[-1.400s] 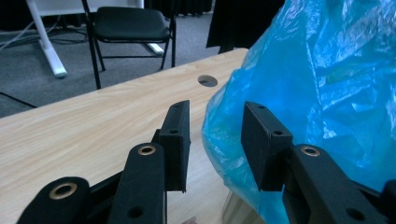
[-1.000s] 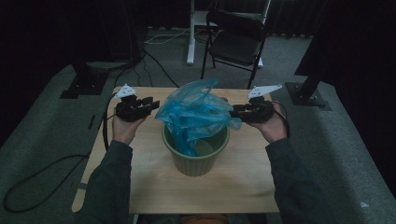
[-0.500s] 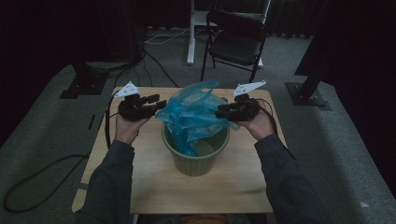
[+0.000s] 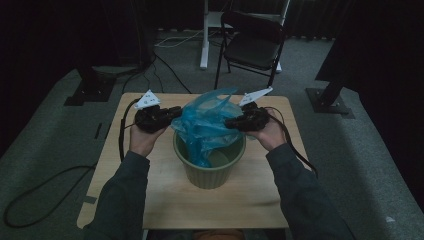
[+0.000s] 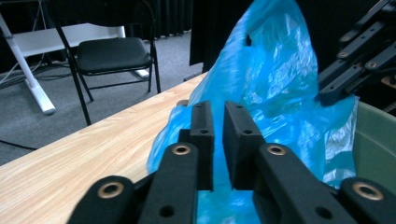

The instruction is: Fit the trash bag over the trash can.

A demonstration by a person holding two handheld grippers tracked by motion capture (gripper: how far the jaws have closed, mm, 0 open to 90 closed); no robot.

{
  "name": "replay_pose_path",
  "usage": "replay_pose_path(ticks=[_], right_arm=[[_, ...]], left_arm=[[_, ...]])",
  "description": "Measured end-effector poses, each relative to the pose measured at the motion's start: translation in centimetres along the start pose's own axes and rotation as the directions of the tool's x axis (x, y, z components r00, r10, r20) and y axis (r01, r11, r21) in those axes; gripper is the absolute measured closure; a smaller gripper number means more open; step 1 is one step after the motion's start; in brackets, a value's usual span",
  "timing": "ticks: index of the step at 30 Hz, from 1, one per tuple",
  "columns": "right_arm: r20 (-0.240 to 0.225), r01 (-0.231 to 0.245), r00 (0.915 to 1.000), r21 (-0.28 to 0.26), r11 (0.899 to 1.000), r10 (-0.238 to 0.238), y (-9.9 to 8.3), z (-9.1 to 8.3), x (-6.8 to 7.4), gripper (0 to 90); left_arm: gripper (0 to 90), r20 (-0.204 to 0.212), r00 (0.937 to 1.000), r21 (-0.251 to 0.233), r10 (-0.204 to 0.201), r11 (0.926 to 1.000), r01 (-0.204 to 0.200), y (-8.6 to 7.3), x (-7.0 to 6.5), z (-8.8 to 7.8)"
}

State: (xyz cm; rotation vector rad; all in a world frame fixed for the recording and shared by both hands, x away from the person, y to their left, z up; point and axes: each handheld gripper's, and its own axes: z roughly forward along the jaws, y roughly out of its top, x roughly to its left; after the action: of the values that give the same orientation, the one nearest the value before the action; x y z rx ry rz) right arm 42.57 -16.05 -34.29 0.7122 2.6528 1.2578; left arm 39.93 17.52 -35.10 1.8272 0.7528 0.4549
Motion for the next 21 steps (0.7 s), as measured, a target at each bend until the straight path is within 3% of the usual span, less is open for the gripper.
replay_pose_path(ticks=[3,7,10,11,13,17,19,21], right_arm=[[0.008,0.035,0.9994,0.006,0.999,-0.035,-0.3,-0.6,0.6,89.9],[0.006,0.041,0.9992,-0.005,0.999,-0.041,-0.9,-1.3,0.8,90.0],[0.009,0.038,0.9993,-0.005,0.999,-0.038,-1.1,-1.4,0.7,90.0],[0.008,0.032,0.9994,-0.009,0.999,-0.032,-1.1,-1.3,0.6,89.9],[0.006,0.037,0.9993,-0.011,0.999,-0.037,-1.0,-1.2,0.7,89.9],[0.007,0.047,0.9989,-0.005,0.999,-0.047,-0.9,-0.8,0.9,89.9],[0.01,0.051,0.9986,0.001,0.999,-0.051,-0.9,-0.7,0.9,89.9],[0.018,0.055,0.9983,0.007,0.998,-0.055,-1.0,-0.7,0.9,89.9]], left_arm=[[86.0,0.002,1.0,-0.002,-0.005,1.0,0.005,-0.6,0.0,-0.4],[87.0,0.005,1.0,-0.009,-0.001,1.0,0.001,-0.8,-0.3,-0.9],[81.4,0.005,1.0,-0.013,0.0,0.9999,0.0,-0.6,-0.4,-1.0],[71.4,0.019,0.9998,-0.027,0.009,0.9996,-0.009,0.5,-1.0,-0.9],[61.6,0.021,0.9995,-0.025,0.022,0.9995,-0.021,1.1,-1.3,-0.6],[53.5,0.034,0.9981,-0.036,0.05,0.9981,-0.049,1.9,-2.3,0.2],[53.8,0.011,0.9975,-0.019,0.07,0.9974,-0.07,2.1,-2.8,0.8],[63.1,-0.021,0.9948,0.004,0.099,0.9951,-0.099,2.1,-3.1,1.4]])
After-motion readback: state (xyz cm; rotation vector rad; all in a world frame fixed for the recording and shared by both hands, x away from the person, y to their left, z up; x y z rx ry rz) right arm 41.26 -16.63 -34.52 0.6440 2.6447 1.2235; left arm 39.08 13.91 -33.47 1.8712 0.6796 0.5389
